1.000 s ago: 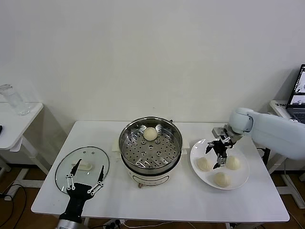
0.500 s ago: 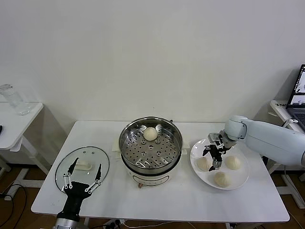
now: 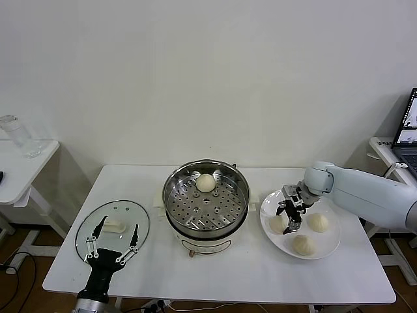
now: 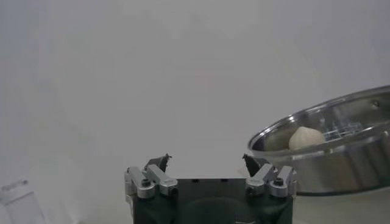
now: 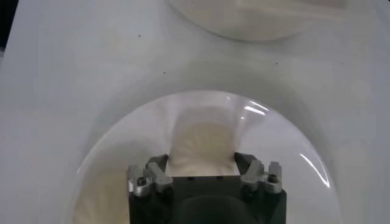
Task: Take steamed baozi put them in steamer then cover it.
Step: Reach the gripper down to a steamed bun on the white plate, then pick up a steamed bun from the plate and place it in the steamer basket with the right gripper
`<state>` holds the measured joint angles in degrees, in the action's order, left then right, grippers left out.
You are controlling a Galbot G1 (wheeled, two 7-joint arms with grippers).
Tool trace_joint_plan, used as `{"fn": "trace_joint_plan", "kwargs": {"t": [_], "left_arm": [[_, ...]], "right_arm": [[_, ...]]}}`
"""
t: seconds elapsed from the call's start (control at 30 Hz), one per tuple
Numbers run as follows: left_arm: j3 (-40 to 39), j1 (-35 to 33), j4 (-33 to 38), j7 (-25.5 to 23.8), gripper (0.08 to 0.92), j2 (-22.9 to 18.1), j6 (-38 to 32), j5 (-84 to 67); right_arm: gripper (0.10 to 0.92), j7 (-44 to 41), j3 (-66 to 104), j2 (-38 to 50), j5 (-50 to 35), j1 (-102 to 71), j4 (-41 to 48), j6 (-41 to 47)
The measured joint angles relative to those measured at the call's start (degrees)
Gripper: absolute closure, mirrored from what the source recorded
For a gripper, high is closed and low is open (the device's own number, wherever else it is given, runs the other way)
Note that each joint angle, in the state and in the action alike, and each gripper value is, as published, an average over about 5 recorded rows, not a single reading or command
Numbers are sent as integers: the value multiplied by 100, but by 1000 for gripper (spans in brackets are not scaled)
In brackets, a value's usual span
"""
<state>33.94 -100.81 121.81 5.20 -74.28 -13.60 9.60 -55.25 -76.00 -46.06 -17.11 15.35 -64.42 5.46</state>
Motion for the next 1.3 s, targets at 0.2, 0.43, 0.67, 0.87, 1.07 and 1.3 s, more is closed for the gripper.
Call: {"fn": "trace_joint_plan", "kwargs": {"t": [0.2,0.43,0.67,0.87,1.07,1.3], "left_arm": [[2,-7,26,-2,177,12,7,-7],[-29,10,59,-2,177,48,22,-11],[-81,20,114,-1,177,105,18,-13],[-140,18,141,6,177,134,12,-9],[-148,57,142,22,177,163,11,-8],[-198,146,81,46,177,154,10,-8]], "right_arm": [[405,-55,41,68,32,124,-102,-18],[378,-464,-20,48,23,819,-307,-20],[348,-930,-325,-311,-352,2000,-466,101],[347,-1064,-603,-829,-958,2782,-710,341],[348,-904,-917,-1464,-1553,3147,-989,652],[347,-558,-1202,-2208,-1987,3202,-1061,927]]}}
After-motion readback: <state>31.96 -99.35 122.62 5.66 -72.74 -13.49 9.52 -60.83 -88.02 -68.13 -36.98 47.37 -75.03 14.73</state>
